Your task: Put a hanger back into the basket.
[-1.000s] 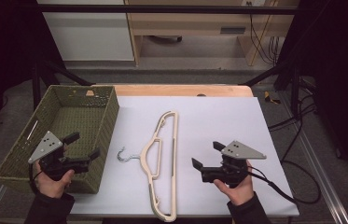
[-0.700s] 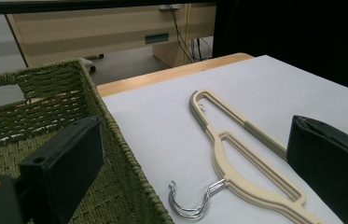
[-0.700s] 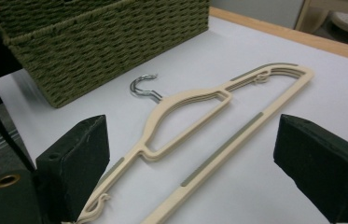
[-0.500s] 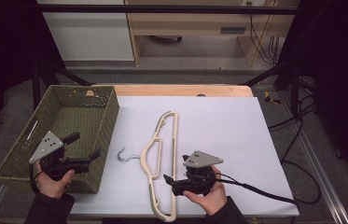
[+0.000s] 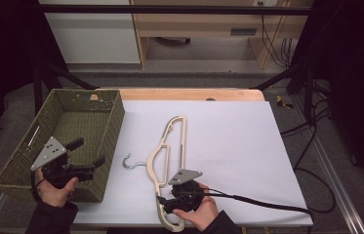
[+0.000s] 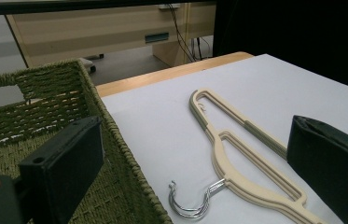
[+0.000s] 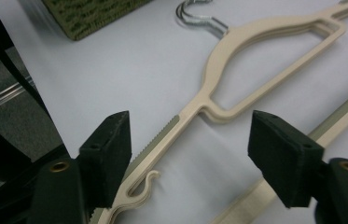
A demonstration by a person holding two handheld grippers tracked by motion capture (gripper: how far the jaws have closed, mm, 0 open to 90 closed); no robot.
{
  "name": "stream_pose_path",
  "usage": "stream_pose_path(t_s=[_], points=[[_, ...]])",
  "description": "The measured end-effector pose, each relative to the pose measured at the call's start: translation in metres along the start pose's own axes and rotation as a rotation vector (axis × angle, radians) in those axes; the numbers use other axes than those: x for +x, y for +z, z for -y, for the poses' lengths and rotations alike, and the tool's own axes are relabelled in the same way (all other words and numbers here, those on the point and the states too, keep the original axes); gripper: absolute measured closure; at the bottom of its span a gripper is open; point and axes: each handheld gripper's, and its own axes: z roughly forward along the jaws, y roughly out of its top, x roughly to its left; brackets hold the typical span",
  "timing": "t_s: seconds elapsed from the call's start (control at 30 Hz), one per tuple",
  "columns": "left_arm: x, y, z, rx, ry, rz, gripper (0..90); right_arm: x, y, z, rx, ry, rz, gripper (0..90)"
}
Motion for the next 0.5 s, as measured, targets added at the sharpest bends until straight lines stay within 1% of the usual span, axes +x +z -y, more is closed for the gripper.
stream_pose_path(t_s=[0.1,0.13,0.17,0.27,0.3,0.33,0.37,0.43,0.5], points=[[0.0,0.0,0.0,-0.001,0.001,0.0,4.1,0.002,0.008,0.003,0.031,0.018,-0.019,38.1],[0.0,0.0,0.0,0.004,0.006,0.001,4.2,0.003,0.013,0.004,0.04,0.036,-0.038,39.8],[0.0,0.0,0.0,0.004,0.006,0.001,4.2,0.003,0.015,0.005,0.048,0.043,-0.044,41.0],[-0.001,0.001,0.0,0.008,0.007,0.002,4.2,0.003,0.021,0.007,0.06,0.065,-0.041,44.4],[-0.001,0.001,0.0,0.01,0.009,0.003,4.2,0.002,0.022,0.008,0.063,0.062,-0.046,45.9],[-0.002,0.002,0.0,0.008,0.006,0.003,4.2,0.003,0.025,0.009,0.066,0.073,-0.048,47.7],[-0.002,0.002,0.0,0.009,0.006,0.003,4.2,0.002,0.026,0.009,0.065,0.066,-0.05,48.4],[-0.002,0.002,0.0,0.012,0.009,0.004,4.2,0.004,0.03,0.011,0.08,0.081,-0.06,50.7],[-0.002,0.002,0.0,0.014,0.009,0.004,4.2,0.004,0.033,0.012,0.086,0.082,-0.061,51.8]])
